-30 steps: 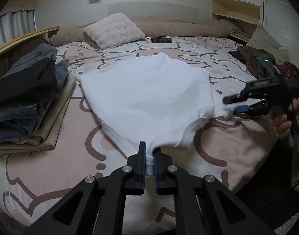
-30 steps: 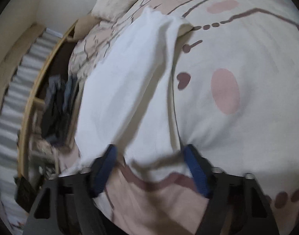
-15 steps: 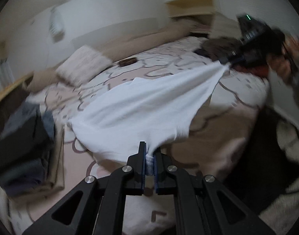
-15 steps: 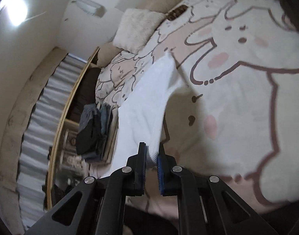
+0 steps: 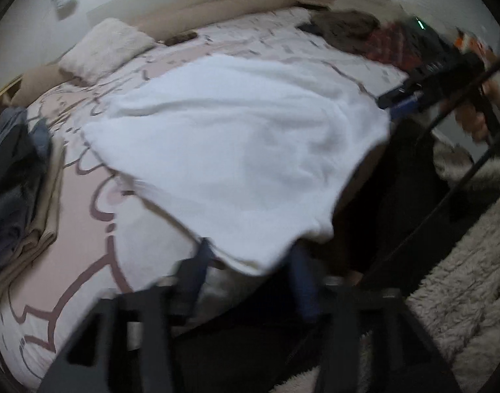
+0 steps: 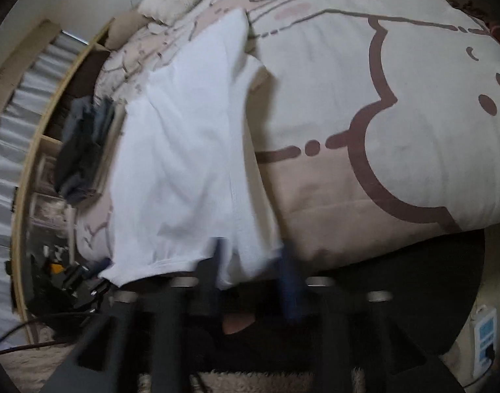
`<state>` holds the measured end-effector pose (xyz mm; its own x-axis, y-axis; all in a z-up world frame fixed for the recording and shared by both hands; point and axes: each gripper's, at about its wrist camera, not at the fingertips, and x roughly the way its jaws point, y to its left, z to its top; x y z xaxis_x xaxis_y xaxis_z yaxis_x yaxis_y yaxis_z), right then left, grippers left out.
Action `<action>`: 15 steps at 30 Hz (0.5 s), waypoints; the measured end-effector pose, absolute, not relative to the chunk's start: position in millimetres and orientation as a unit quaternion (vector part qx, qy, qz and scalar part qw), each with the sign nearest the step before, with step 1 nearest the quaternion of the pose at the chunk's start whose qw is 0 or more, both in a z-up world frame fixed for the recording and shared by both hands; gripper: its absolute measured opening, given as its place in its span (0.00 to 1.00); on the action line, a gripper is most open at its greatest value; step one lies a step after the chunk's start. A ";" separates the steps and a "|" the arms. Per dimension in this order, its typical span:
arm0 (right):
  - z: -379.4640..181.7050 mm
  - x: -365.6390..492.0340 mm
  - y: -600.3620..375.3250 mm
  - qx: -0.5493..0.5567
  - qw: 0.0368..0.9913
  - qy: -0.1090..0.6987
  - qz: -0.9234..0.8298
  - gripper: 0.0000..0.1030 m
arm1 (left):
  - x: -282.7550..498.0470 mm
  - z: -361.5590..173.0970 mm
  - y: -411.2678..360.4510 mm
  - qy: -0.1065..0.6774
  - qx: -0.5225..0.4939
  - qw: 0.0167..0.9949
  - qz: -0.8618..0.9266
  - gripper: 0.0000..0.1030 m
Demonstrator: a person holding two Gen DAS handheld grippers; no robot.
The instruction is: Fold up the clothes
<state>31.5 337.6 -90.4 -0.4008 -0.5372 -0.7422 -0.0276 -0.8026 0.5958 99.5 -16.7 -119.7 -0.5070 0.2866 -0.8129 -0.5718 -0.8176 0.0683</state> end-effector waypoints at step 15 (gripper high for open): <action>-78.6 -34.2 384.0 0.458 0.118 -0.336 -0.814 0.80 | -42.6 -138.0 -126.2 -0.042 -0.473 0.128 0.871 0.25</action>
